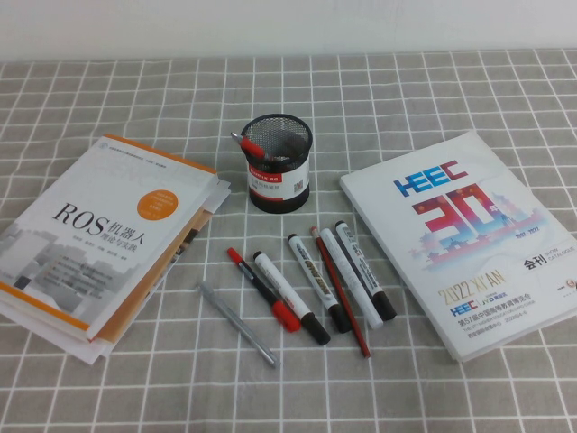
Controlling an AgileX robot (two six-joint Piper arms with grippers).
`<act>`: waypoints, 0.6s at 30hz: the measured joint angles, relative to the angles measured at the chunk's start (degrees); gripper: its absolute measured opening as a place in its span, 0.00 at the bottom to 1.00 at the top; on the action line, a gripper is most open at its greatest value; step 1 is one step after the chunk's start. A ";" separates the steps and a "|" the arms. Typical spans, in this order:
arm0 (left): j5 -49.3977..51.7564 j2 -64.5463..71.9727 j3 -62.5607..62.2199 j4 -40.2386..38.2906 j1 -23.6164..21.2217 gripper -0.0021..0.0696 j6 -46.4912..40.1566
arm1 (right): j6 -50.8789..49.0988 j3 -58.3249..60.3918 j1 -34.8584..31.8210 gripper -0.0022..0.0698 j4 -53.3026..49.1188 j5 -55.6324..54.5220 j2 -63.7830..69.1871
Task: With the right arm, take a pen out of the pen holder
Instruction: 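Take a marker out of the pen holder and lay it on the table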
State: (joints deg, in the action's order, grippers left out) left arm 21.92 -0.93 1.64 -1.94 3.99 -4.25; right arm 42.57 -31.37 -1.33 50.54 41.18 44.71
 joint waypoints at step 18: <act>0.00 0.00 0.00 0.00 0.00 0.02 0.00 | -27.01 -1.89 32.70 0.01 -30.51 -27.95 6.65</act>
State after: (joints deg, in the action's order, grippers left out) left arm 21.92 -0.93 1.64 -1.94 3.99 -4.25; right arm 15.56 -33.26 31.38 20.03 13.22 51.36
